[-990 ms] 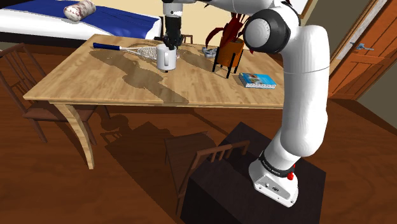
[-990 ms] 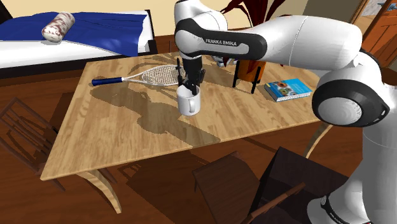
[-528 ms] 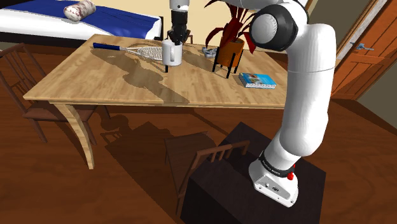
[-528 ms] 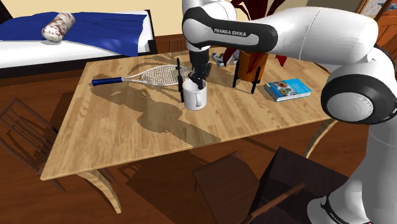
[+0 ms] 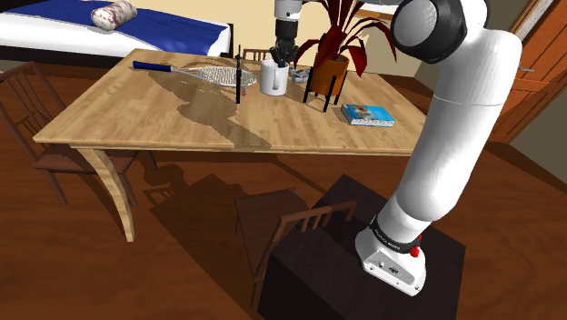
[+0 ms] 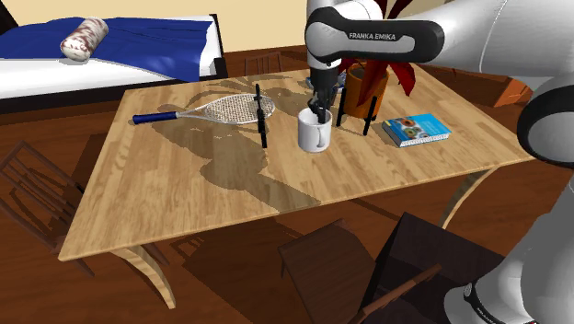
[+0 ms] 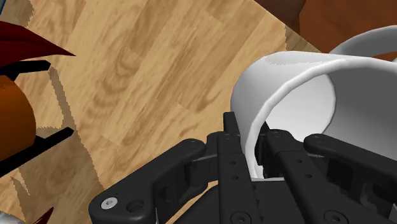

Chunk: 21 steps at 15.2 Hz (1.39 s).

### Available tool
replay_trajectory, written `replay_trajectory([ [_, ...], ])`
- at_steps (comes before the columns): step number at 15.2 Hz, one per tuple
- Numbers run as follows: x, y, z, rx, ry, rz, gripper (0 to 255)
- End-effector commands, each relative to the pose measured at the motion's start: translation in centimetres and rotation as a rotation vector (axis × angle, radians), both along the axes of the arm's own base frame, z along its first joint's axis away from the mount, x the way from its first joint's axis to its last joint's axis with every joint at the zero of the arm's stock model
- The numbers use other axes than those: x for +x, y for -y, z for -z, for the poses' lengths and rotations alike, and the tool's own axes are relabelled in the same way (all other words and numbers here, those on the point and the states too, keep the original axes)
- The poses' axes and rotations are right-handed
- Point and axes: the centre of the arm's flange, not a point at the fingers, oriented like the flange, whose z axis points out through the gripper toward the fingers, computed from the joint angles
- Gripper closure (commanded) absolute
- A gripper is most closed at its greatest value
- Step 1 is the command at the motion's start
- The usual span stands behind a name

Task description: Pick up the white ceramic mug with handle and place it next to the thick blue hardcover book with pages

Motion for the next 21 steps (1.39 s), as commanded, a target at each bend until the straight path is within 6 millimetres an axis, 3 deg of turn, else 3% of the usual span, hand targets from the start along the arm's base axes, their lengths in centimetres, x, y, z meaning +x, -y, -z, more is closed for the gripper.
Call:
replay_trajectory([
  [1,-1.9,2.2,-0.2,0.001,0.0,-0.001,255],
  [17,-15.3,18.5,-0.3,0.001,0.0,-0.001,255],
  [21,-15.7,18.9,1.3,0.001,0.0,-0.001,255],
])
